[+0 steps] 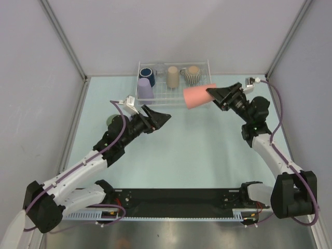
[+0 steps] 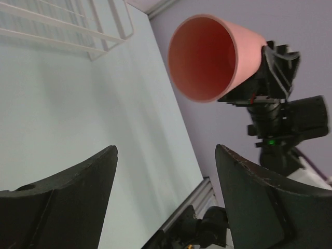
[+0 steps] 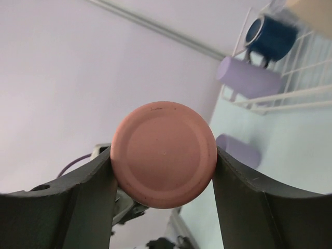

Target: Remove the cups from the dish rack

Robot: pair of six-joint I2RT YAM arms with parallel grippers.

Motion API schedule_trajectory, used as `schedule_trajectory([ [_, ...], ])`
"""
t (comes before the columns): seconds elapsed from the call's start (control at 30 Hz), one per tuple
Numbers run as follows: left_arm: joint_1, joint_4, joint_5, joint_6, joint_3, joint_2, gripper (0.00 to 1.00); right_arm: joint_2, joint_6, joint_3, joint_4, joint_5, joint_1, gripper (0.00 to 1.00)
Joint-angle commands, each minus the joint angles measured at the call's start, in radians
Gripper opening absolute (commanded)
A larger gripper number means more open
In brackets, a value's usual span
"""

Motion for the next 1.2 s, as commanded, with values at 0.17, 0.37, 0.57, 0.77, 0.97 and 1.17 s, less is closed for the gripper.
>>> schedule_trajectory([
  [0.17,-0.004,0.337,0.171,-0.146,-0.032,0.089,0.8,-0.126,0.298,-0.275,0.428,-0.087,0.029,0.0],
  [0.37,-0.004,0.42,0.208,-0.17,-0.012,0.145,0.79,-0.176,0.305,-0.34,0.429,-0.056,0.056,0.0],
  [0.57,-0.009,0.483,0.219,-0.187,-0.003,0.158,0.77,-0.183,0.297,-0.363,0.425,-0.041,0.064,0.0],
  [0.77,-0.007,0.457,0.208,-0.169,0.003,0.141,0.77,-0.167,0.289,-0.366,0.425,-0.039,0.061,0.0],
  [0.97,-0.007,0.454,0.209,-0.164,0.012,0.13,0.77,-0.14,0.268,-0.372,0.411,-0.041,0.061,0.0],
  [1.17,-0.024,0.473,0.232,-0.174,0.043,0.151,0.76,-0.081,0.251,-0.351,0.428,-0.038,0.098,0.0],
])
